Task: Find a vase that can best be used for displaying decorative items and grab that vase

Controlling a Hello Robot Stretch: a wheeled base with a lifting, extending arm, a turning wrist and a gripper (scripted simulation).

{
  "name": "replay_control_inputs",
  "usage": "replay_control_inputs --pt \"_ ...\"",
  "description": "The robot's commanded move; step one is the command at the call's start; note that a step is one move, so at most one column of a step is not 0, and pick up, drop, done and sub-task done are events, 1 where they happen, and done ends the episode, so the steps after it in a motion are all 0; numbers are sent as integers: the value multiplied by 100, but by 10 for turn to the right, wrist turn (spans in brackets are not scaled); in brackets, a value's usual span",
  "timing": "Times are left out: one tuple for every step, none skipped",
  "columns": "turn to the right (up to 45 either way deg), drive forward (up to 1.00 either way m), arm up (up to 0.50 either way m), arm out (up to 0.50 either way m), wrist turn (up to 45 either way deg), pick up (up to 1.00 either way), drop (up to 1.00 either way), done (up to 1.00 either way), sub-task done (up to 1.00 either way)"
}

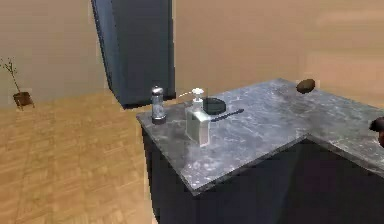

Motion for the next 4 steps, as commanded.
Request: replay_control_inputs --pt "-330 0 0 0 0 0 0 0 0" --pt "450 0 0 0 0 0 0 0 0" --pt "270 0 0 0 0 0 0 0 0" --pt "0 55 0 0 0 0 0 0 0"
